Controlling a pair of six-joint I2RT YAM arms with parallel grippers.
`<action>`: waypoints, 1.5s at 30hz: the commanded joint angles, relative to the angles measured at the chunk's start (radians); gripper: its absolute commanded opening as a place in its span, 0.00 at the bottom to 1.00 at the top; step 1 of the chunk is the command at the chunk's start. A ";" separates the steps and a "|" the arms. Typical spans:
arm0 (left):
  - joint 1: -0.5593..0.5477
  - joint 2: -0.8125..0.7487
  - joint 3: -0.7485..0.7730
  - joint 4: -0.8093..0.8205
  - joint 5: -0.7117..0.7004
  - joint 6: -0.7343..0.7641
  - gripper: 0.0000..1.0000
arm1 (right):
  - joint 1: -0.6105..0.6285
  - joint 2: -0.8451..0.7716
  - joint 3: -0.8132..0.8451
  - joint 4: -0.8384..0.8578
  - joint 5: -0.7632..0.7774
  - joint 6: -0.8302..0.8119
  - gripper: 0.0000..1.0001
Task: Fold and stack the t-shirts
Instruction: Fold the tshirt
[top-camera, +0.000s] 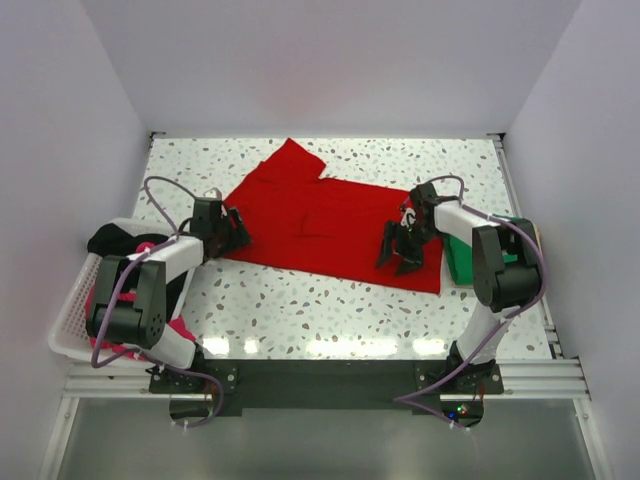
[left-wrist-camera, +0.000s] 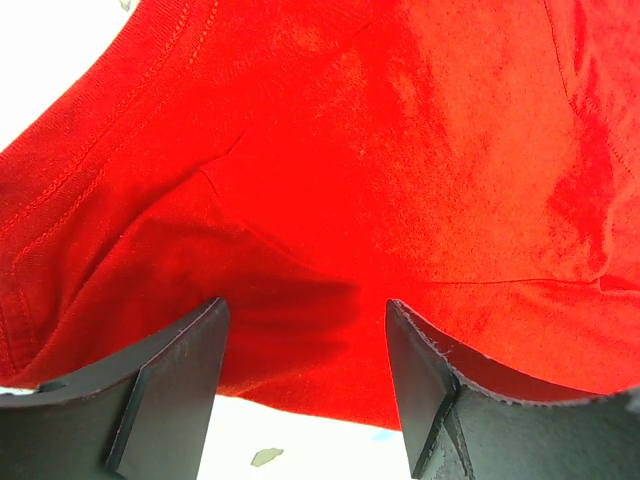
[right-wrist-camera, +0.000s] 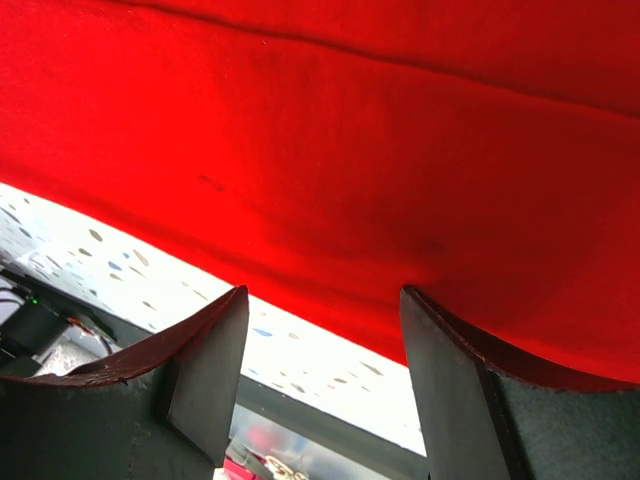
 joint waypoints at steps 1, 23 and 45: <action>0.011 -0.020 -0.029 -0.020 0.011 0.035 0.69 | 0.002 -0.028 -0.050 -0.065 0.075 -0.002 0.66; -0.041 -0.051 -0.030 -0.192 -0.005 0.085 0.69 | 0.002 -0.060 -0.057 -0.155 0.102 -0.053 0.66; -0.132 0.346 0.589 -0.017 0.220 0.170 0.70 | -0.086 0.104 0.401 -0.079 0.198 0.006 0.68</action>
